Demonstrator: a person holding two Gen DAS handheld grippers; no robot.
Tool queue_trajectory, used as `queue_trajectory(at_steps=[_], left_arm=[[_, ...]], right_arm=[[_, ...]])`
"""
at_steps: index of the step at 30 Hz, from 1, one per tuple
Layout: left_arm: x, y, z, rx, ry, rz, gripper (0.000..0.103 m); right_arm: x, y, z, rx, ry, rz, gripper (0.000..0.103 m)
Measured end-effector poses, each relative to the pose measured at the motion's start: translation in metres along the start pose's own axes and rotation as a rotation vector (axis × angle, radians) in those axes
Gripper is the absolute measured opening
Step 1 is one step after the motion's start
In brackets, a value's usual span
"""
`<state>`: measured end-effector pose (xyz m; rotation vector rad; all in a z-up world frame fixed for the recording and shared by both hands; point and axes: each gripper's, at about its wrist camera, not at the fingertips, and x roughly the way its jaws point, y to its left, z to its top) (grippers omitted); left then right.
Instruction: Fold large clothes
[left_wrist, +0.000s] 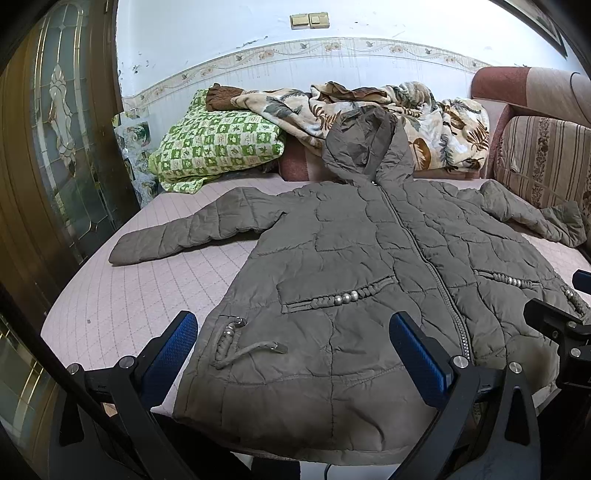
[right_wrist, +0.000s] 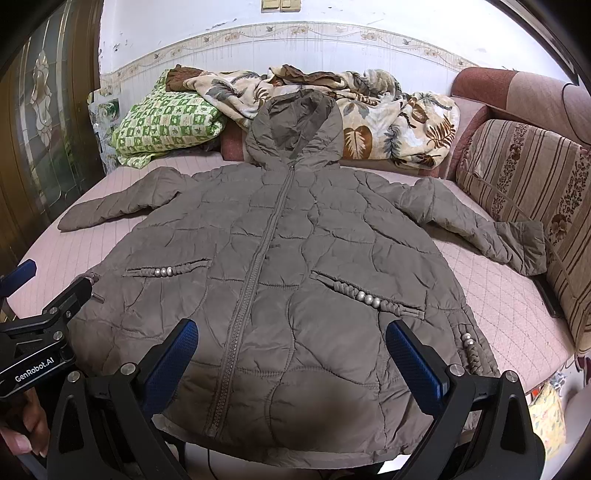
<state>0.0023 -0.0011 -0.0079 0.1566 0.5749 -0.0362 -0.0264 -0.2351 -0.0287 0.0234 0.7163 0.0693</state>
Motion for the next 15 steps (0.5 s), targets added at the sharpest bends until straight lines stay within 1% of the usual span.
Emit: queue_trajectory(at_steps=[6, 7, 12, 14, 15], left_arm=[[0.002, 0.003, 0.000, -0.008, 0.011, -0.010, 0.103], [0.006, 0.006, -0.006, -0.005, 0.012, -0.004, 0.103], [0.010, 0.007, -0.009, -0.005, 0.020, -0.006, 0.103], [0.012, 0.006, -0.008, 0.000, 0.022, -0.007, 0.103], [0.013, 0.004, -0.003, 0.003, 0.036, -0.009, 0.103]], right_arm=[[0.003, -0.001, 0.001, -0.007, 0.010, -0.001, 0.103], [0.003, -0.001, 0.002, -0.008, 0.012, -0.003, 0.103], [0.007, -0.002, 0.002, -0.007, 0.019, -0.006, 0.103], [0.008, -0.003, 0.001, -0.010, 0.023, -0.007, 0.103], [0.009, -0.005, 0.002, -0.010, 0.023, -0.004, 0.103]])
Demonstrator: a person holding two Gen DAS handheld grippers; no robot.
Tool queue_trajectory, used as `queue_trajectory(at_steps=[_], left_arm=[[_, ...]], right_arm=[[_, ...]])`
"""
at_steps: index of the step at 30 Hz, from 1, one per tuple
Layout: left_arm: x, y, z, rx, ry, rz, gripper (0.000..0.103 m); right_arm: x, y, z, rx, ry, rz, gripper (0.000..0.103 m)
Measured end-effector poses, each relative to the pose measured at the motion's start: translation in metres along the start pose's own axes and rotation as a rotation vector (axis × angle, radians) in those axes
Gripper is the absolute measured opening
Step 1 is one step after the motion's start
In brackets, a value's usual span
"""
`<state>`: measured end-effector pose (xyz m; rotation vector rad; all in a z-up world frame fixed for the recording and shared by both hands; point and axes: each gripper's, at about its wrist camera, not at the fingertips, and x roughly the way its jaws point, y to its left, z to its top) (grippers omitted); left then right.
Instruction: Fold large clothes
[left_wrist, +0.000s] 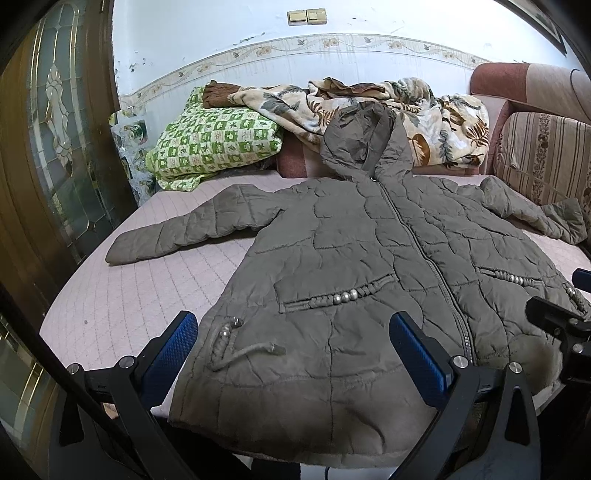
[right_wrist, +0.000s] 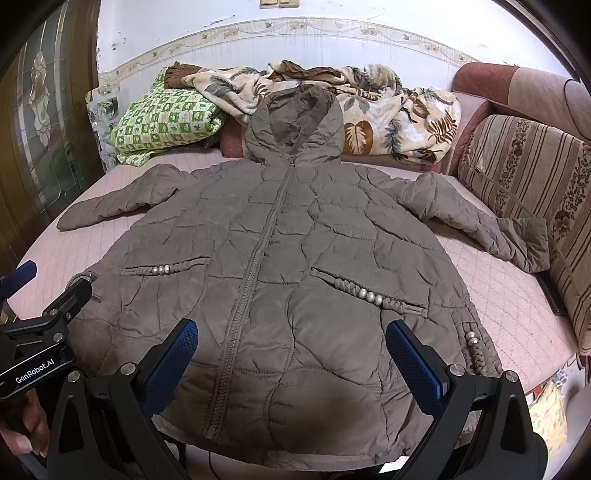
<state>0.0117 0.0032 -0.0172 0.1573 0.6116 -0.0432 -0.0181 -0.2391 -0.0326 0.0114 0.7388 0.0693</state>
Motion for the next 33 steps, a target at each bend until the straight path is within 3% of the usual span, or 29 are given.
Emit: queue_trajectory(at_steps=[4, 5, 8, 12, 14, 18, 23, 26, 33], left_arm=[[0.015, 0.010, 0.030, -0.013, 0.040, 0.003, 0.103], [0.021, 0.012, 0.040, -0.017, 0.100, -0.011, 0.103], [0.046, 0.016, 0.066, -0.051, 0.094, -0.038, 0.103], [0.085, 0.009, 0.100, -0.083, 0.064, -0.052, 0.103], [0.111, -0.003, 0.113, -0.069, 0.089, -0.072, 0.103], [0.145, -0.025, 0.109, -0.017, 0.100, -0.067, 0.103], [0.155, -0.030, 0.106, 0.021, 0.098, -0.086, 0.103], [0.156, -0.029, 0.109, 0.029, 0.090, -0.096, 0.103], [0.164, -0.033, 0.113, 0.009, 0.087, -0.151, 0.103]], right_arm=[[0.004, -0.025, 0.010, 0.068, 0.003, 0.045, 0.103], [0.005, -0.037, 0.015, 0.097, -0.004, 0.042, 0.103], [0.007, -0.077, 0.034, 0.181, -0.030, 0.024, 0.103], [0.005, -0.154, 0.056, 0.343, -0.098, -0.023, 0.103], [0.012, -0.202, 0.062, 0.460, -0.112, -0.050, 0.103], [0.035, -0.298, 0.055, 0.721, -0.136, -0.099, 0.103], [0.069, -0.389, 0.027, 1.007, -0.108, -0.122, 0.076], [0.093, -0.426, 0.005, 1.171, -0.092, -0.137, 0.072], [0.137, -0.450, 0.004, 1.258, -0.106, -0.223, 0.064]])
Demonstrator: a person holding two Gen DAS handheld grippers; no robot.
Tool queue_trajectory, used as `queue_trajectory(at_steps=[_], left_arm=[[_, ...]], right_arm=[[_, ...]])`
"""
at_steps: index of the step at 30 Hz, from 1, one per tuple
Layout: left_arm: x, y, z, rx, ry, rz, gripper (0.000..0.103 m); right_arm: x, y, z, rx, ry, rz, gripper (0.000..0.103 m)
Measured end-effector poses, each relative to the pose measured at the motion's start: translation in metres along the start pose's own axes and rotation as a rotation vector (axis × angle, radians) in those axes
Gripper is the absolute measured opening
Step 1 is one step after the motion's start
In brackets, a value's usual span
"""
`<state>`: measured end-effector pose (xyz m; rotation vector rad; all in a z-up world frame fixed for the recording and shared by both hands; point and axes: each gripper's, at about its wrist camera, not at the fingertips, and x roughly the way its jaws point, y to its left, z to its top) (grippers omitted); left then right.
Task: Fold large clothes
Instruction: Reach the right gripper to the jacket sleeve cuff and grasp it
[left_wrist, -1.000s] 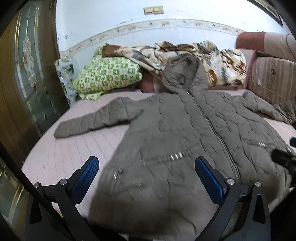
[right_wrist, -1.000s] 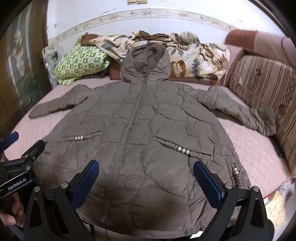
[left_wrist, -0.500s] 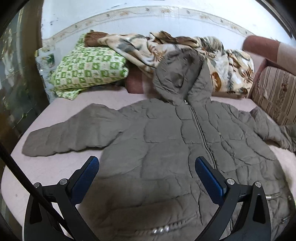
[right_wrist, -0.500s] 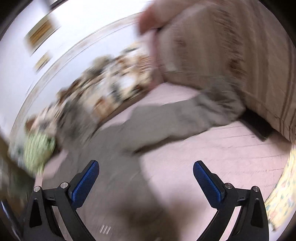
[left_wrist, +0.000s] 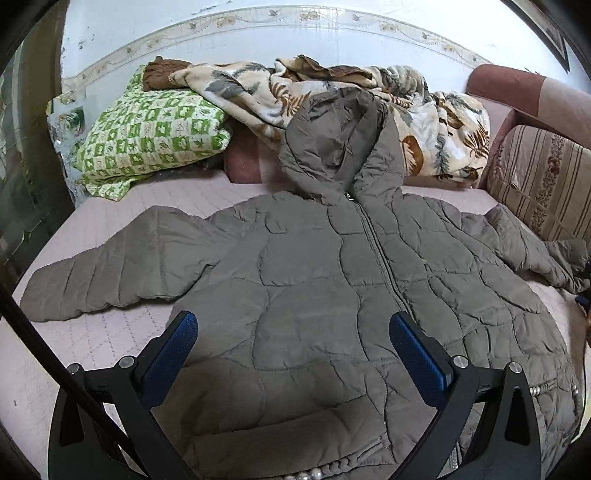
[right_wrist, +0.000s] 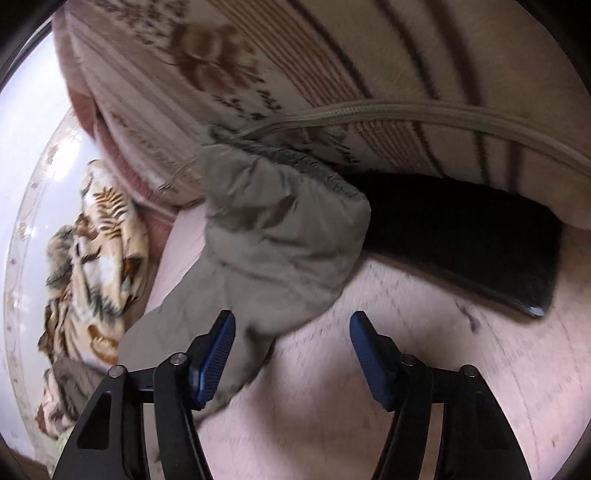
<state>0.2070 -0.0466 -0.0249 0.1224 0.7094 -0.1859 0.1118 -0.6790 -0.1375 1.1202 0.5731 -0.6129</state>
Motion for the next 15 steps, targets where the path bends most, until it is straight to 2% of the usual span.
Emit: queue_trajectory(at_steps=[4, 6, 7, 8, 10, 15], left_arm=[[0.005, -0.002, 0.002, -0.004, -0.001, -0.010, 0.103], [0.009, -0.002, 0.003, -0.008, 0.005, -0.013, 0.103], [0.009, -0.003, 0.004, -0.014, 0.003, -0.020, 0.103], [0.011, -0.003, 0.005, -0.016, 0.004, -0.018, 0.103], [0.012, -0.003, 0.006, -0.019, 0.005, -0.017, 0.103], [0.008, -0.001, 0.005, -0.029, -0.006, -0.018, 0.103]], right_arm=[[0.022, 0.003, 0.019, -0.008, -0.058, -0.031, 0.061], [0.035, 0.003, 0.027, -0.019, -0.093, -0.045, 0.053], [0.037, -0.007, 0.027, -0.025, -0.106, -0.057, 0.041], [0.038, -0.005, 0.027, -0.035, -0.118, -0.074, 0.024], [0.035, -0.003, 0.029, -0.035, -0.128, -0.055, 0.014], [-0.006, 0.046, 0.029, -0.179, -0.249, -0.011, 0.012]])
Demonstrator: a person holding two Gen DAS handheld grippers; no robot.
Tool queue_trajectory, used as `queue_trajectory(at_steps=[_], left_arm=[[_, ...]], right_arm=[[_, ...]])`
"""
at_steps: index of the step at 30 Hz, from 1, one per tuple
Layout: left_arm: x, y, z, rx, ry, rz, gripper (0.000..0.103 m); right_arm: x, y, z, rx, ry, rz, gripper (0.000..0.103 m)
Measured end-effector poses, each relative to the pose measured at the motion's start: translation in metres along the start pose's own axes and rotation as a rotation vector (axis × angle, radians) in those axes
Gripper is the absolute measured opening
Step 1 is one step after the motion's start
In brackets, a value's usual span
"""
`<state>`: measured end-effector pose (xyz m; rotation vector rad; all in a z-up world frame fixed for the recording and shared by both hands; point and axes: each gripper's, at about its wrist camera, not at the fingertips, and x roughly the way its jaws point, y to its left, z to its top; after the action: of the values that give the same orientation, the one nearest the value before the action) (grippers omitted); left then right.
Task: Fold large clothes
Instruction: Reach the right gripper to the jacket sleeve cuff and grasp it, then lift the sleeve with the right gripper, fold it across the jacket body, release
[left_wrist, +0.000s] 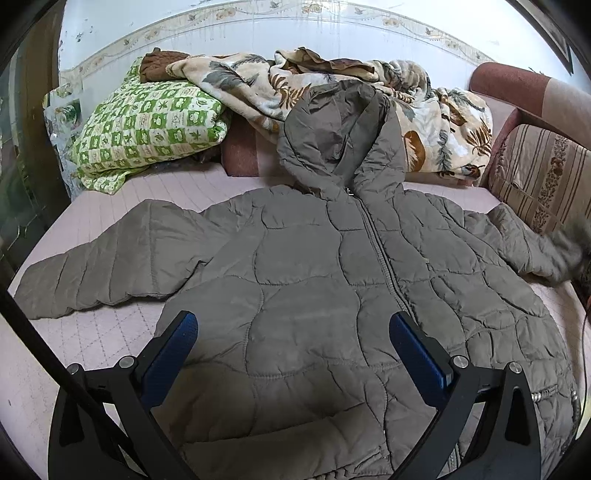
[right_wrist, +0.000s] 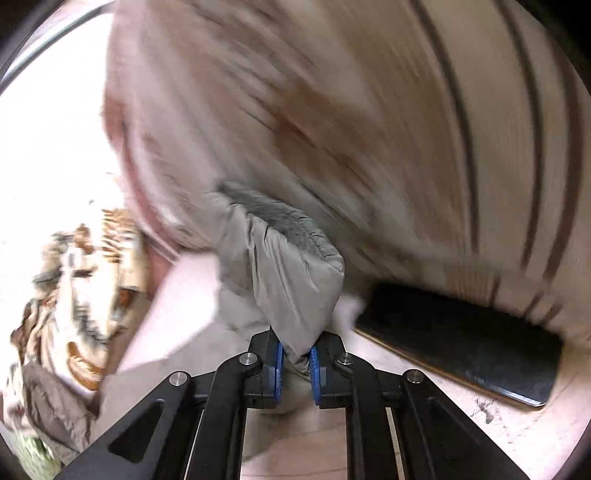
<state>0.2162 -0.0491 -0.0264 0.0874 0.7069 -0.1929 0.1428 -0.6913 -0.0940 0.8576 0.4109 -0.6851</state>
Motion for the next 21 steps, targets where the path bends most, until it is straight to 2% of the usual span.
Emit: queue_trajectory(at_steps=[5, 8, 10, 13, 18, 21], left_arm=[[-0.008, 0.005, -0.001, -0.016, -0.018, 0.004, 0.103], [-0.016, 0.012, -0.001, -0.029, -0.033, 0.009, 0.103], [-0.020, 0.016, -0.002, -0.032, -0.041, 0.013, 0.103], [-0.024, 0.025, -0.005, -0.042, -0.044, 0.020, 0.103], [-0.032, 0.039, -0.008, -0.072, -0.052, 0.024, 0.103], [-0.035, 0.046, -0.009, -0.092, -0.053, 0.029, 0.103]], right_arm=[[-0.063, 0.075, 0.020, -0.108, -0.133, 0.173, 0.012], [-0.100, 0.123, 0.019, -0.184, -0.180, 0.286, 0.012], [-0.127, 0.159, 0.010, -0.239, -0.197, 0.391, 0.012], [-0.153, 0.206, -0.013, -0.326, -0.196, 0.510, 0.012], [-0.190, 0.276, -0.073, -0.497, -0.140, 0.691, 0.012], [-0.201, 0.300, -0.117, -0.603, -0.100, 0.743, 0.012]])
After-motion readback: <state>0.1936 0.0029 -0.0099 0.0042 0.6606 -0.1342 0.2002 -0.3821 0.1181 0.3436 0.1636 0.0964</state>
